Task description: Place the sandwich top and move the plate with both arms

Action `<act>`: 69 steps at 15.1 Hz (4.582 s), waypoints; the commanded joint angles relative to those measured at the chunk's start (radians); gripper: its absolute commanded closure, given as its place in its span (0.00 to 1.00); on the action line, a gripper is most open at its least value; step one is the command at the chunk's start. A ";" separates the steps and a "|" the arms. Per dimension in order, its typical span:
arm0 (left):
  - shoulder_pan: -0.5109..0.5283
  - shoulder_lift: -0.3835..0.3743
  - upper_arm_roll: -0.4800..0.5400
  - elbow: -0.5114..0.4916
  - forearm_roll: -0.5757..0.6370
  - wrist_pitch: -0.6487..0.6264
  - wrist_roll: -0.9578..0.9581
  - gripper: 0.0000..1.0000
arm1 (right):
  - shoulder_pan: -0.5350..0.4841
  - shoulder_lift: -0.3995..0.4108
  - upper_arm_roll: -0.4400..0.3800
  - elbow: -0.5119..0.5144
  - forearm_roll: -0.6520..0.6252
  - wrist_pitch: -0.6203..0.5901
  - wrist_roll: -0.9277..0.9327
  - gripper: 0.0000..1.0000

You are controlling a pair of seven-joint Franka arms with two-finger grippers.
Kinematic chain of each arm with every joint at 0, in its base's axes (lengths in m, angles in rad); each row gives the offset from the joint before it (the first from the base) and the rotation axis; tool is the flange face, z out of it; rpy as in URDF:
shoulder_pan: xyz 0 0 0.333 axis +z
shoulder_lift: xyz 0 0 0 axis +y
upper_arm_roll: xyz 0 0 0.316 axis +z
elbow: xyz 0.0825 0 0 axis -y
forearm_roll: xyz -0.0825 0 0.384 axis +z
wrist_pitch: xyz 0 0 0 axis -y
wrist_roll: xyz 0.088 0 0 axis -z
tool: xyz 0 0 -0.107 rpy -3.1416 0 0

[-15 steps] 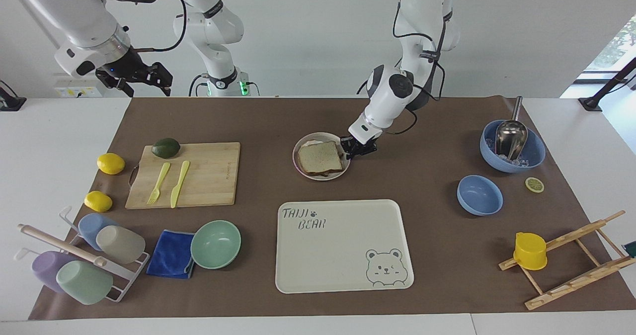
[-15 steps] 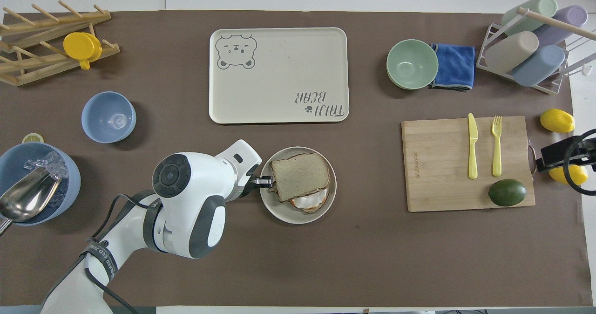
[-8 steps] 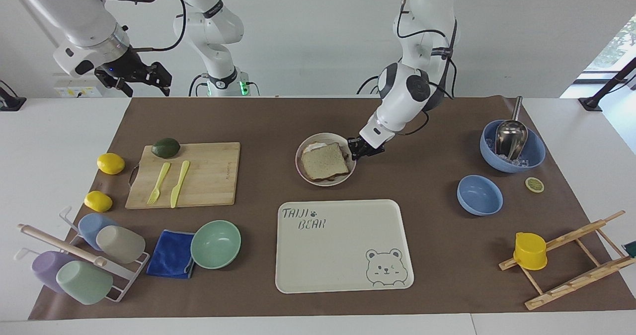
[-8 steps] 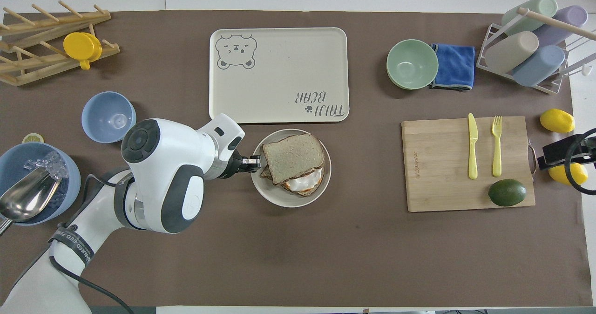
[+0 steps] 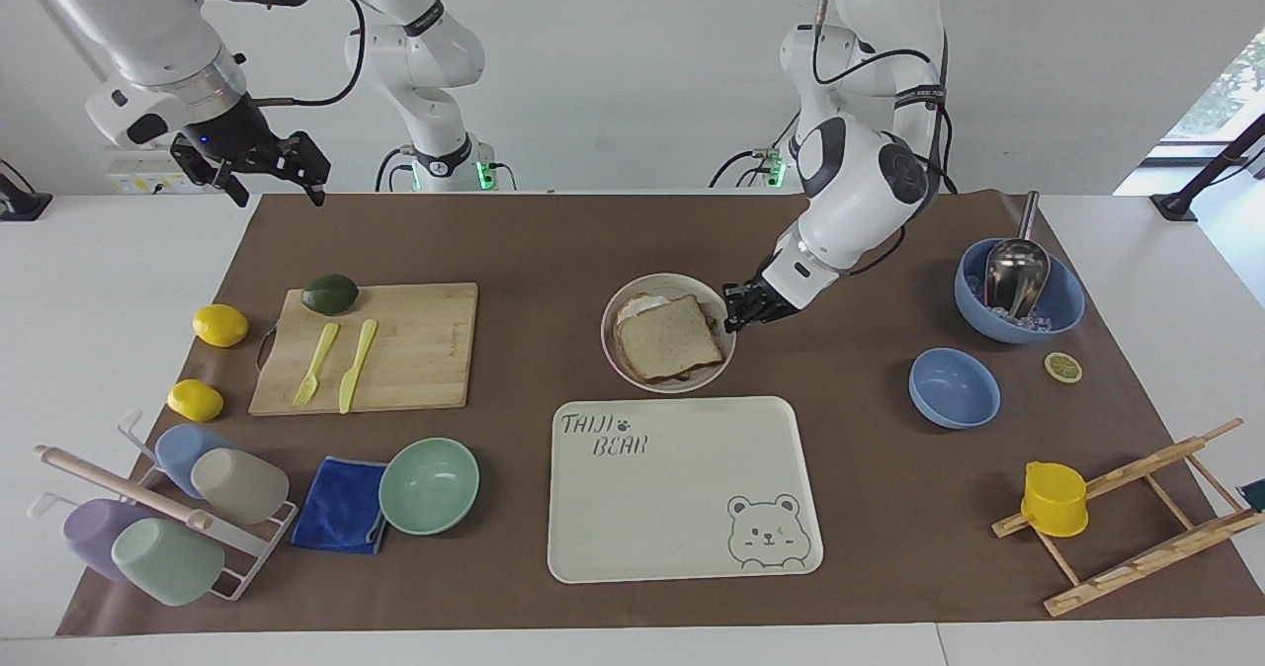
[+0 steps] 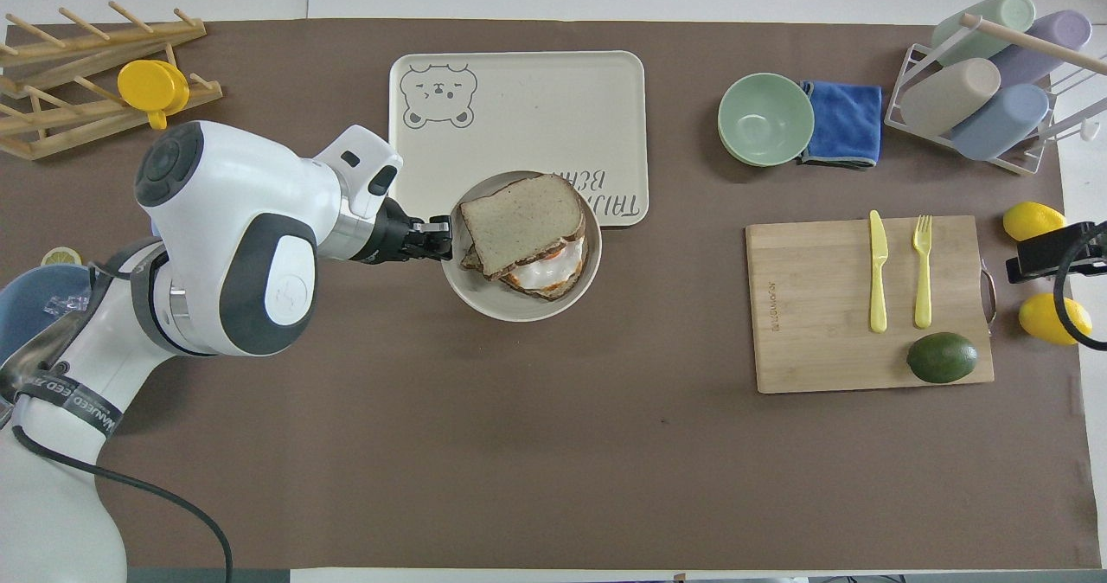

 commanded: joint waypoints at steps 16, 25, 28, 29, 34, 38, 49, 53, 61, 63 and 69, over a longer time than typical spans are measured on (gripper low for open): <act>0.006 0.447 0.038 0.457 -0.008 0.075 -0.133 1.00 | -0.006 -0.006 0.008 -0.011 -0.008 0.002 -0.021 0.00; 0.001 0.431 0.038 0.378 0.010 0.159 -0.134 1.00 | -0.006 -0.006 0.008 -0.011 -0.008 0.002 -0.021 0.00; 0.001 0.422 0.038 0.364 0.030 0.155 -0.127 0.09 | -0.004 -0.006 0.008 -0.011 -0.008 0.002 -0.021 0.00; 0.001 0.422 0.038 0.367 0.047 0.143 -0.127 0.01 | -0.006 -0.006 0.008 -0.011 -0.008 0.002 -0.021 0.00; 0.015 0.401 0.040 0.374 0.055 0.060 -0.105 0.00 | -0.004 -0.006 0.008 -0.011 -0.008 0.002 -0.021 0.00; 0.015 0.355 0.081 0.375 0.084 -0.014 -0.075 0.00 | -0.006 -0.006 0.008 -0.011 -0.008 0.002 -0.021 0.00; 0.032 0.092 0.150 0.380 0.369 -0.336 -0.076 0.00 | -0.004 -0.006 0.008 -0.011 -0.008 0.002 -0.021 0.00; 0.060 -0.010 0.153 0.377 0.398 -0.436 -0.076 0.00 | -0.006 -0.006 0.008 -0.011 -0.008 0.002 -0.021 0.00; 0.147 -0.212 0.123 0.354 0.406 -0.696 0.037 0.00 | -0.004 -0.006 0.008 -0.011 -0.008 0.002 -0.021 0.00; 0.301 -0.213 -0.042 0.349 0.407 -0.741 0.076 0.00 | -0.006 -0.006 0.008 -0.011 -0.008 0.002 -0.021 0.00; 0.319 -0.221 -0.072 0.274 0.476 -0.609 0.180 0.00 | -0.006 -0.006 0.008 -0.011 -0.008 0.002 -0.021 0.00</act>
